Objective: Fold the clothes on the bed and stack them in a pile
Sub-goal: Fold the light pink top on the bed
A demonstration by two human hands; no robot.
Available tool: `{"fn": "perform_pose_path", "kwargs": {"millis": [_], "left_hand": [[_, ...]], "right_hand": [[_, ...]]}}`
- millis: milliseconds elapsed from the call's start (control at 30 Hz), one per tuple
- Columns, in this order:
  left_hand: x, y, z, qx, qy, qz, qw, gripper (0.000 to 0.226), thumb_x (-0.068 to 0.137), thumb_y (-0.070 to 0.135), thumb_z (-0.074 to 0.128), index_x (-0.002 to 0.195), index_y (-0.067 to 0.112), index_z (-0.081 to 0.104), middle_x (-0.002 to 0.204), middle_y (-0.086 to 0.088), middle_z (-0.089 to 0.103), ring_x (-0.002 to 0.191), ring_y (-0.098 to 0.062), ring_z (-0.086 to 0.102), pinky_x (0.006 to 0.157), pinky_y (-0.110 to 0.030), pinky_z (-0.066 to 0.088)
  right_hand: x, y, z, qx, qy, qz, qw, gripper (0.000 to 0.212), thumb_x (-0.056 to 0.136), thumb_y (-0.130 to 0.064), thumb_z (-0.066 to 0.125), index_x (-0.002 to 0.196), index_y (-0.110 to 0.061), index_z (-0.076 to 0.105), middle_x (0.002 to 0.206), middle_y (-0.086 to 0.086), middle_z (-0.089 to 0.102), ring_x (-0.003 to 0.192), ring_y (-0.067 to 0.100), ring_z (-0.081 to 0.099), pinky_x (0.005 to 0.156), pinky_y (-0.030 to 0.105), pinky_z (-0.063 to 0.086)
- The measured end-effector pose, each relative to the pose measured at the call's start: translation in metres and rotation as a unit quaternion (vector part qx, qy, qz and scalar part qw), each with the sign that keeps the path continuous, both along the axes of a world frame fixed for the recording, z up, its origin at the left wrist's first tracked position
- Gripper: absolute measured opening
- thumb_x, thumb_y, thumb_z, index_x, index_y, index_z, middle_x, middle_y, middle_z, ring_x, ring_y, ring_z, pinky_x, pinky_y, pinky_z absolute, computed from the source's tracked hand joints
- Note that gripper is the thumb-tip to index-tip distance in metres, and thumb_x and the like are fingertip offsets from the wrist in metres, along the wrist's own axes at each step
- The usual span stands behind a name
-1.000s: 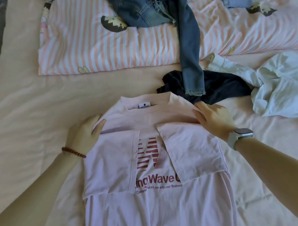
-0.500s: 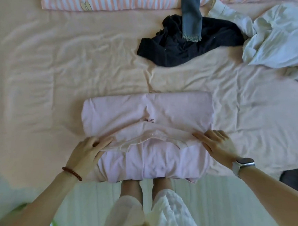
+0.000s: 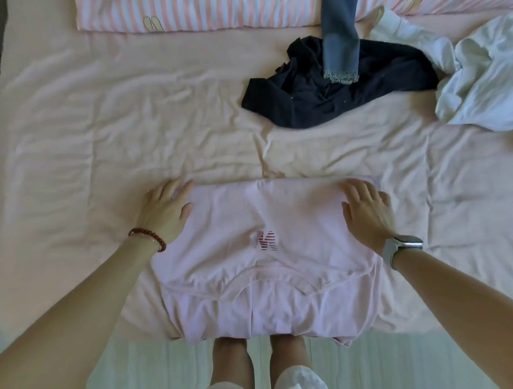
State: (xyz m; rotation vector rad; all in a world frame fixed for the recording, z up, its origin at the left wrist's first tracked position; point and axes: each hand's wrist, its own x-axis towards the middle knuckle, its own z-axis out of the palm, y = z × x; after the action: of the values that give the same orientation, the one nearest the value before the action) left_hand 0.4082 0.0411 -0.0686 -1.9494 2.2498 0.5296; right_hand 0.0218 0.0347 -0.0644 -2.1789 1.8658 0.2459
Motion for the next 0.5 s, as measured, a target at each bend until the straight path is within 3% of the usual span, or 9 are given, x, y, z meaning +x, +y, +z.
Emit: {"fn": "perform_pose_path", "kwargs": {"millis": [100, 167, 233, 333, 500], "left_hand": [[0.012, -0.026, -0.023, 0.124, -0.016, 0.052, 0.991, 0.048, 0.094, 0.036, 0.046, 0.140, 0.022, 0.037, 0.144, -0.002, 0.038, 0.134, -0.024, 0.029, 0.109, -0.039, 0.021], [0.023, -0.040, -0.029, 0.158, 0.022, 0.057, 0.986, 0.047, 0.091, 0.036, 0.053, 0.136, 0.022, 0.044, 0.139, -0.003, 0.046, 0.128, -0.026, 0.038, 0.106, -0.037, 0.029], [0.036, -0.048, -0.022, 0.197, 0.070, 0.075, 0.975, 0.037, 0.090, 0.028, 0.058, 0.124, 0.014, 0.055, 0.124, -0.008, 0.058, 0.115, -0.028, 0.051, 0.094, -0.033, 0.039], [0.047, -0.044, -0.005, 0.257, 0.091, 0.104, 0.956, 0.014, 0.088, 0.017, 0.059, 0.097, 0.006, 0.060, 0.096, -0.012, 0.063, 0.095, -0.030, 0.058, 0.077, -0.032, 0.039], [0.053, -0.039, 0.032, 0.176, 0.108, 0.111, 0.972, 0.014, 0.091, 0.016, 0.057, 0.080, 0.017, 0.048, 0.079, -0.002, 0.051, 0.078, -0.023, 0.047, 0.066, -0.029, 0.029]], "right_hand": [[-0.006, -0.034, -0.016, 0.065, 0.040, -0.010, 0.997, 0.046, 0.097, -0.022, 0.038, 0.143, -0.018, 0.032, 0.151, 0.005, 0.027, 0.140, 0.026, 0.019, 0.110, 0.048, 0.015], [-0.015, -0.050, -0.019, 0.108, 0.038, -0.036, 0.993, 0.043, 0.098, -0.027, 0.037, 0.140, -0.021, 0.036, 0.143, 0.007, 0.038, 0.134, 0.027, 0.028, 0.109, 0.047, 0.019], [-0.026, -0.059, -0.015, 0.144, 0.010, -0.044, 0.989, 0.040, 0.097, -0.030, 0.041, 0.135, -0.020, 0.043, 0.131, 0.009, 0.048, 0.124, 0.029, 0.040, 0.102, 0.042, 0.030], [-0.033, -0.061, -0.004, 0.164, -0.032, -0.058, 0.984, 0.034, 0.095, -0.029, 0.047, 0.125, -0.015, 0.051, 0.121, 0.008, 0.054, 0.115, 0.028, 0.047, 0.091, 0.037, 0.037], [-0.038, -0.061, 0.031, 0.109, -0.025, -0.081, 0.990, 0.022, 0.095, -0.029, 0.046, 0.111, -0.019, 0.056, 0.113, 0.003, 0.058, 0.098, 0.029, 0.057, 0.072, 0.031, 0.034]]}}
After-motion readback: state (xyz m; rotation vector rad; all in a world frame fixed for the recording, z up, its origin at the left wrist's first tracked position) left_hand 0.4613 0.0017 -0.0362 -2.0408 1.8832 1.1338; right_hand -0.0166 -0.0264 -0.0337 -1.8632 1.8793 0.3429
